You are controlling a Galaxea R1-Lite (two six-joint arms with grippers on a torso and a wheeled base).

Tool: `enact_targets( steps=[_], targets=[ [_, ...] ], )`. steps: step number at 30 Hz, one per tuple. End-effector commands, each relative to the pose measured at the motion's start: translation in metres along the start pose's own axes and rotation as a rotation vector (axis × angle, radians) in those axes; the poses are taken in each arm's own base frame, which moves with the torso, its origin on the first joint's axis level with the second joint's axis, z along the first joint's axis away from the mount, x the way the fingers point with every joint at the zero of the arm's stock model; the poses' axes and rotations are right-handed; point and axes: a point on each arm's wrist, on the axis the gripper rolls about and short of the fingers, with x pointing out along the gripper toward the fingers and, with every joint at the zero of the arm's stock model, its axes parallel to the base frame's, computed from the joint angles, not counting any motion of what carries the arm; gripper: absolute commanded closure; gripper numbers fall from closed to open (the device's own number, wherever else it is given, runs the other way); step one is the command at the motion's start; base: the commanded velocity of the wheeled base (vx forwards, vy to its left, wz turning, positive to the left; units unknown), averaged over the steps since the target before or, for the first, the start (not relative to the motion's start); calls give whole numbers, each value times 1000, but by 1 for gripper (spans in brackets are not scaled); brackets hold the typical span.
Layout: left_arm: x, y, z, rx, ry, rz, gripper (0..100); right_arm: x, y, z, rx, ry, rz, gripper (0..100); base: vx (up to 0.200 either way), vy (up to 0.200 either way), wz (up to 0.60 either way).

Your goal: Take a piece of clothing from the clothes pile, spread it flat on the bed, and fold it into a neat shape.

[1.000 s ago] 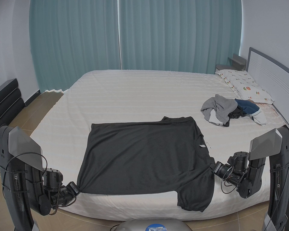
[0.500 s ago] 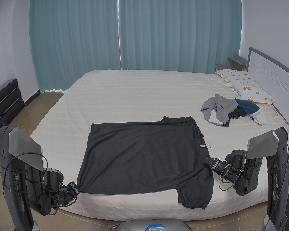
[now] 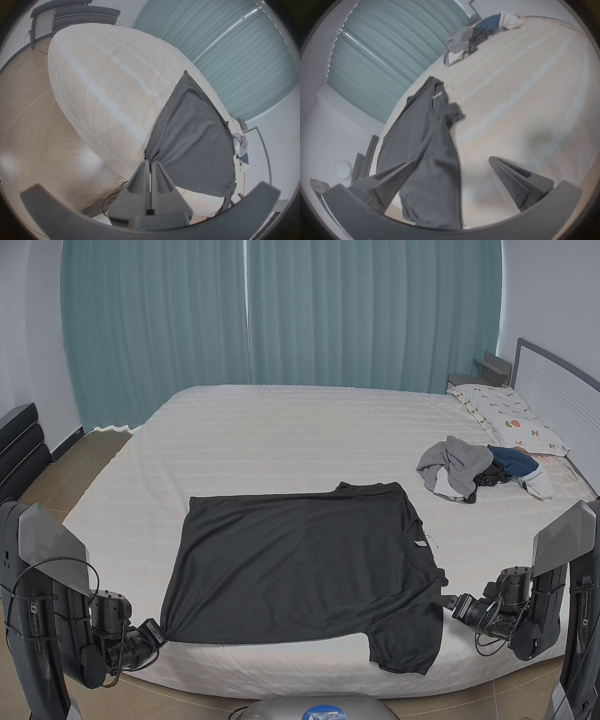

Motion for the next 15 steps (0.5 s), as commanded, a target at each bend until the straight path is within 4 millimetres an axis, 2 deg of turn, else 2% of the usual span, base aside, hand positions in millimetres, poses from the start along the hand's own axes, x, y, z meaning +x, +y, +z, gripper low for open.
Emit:
enact_targets(
  steps=[1,7,15],
  targets=[
    [0,1,-1,-1,4,3,100,-27,1,-9,3,76,19,0,0,0,0],
    [0,1,-1,28,3,4,100,-33,2,-26,-21,164,16,0,0,0,0],
    [-1,1,-1,43,3,5,100,-21,6,-29,-41,169,38,0,0,0,0]
  ],
)
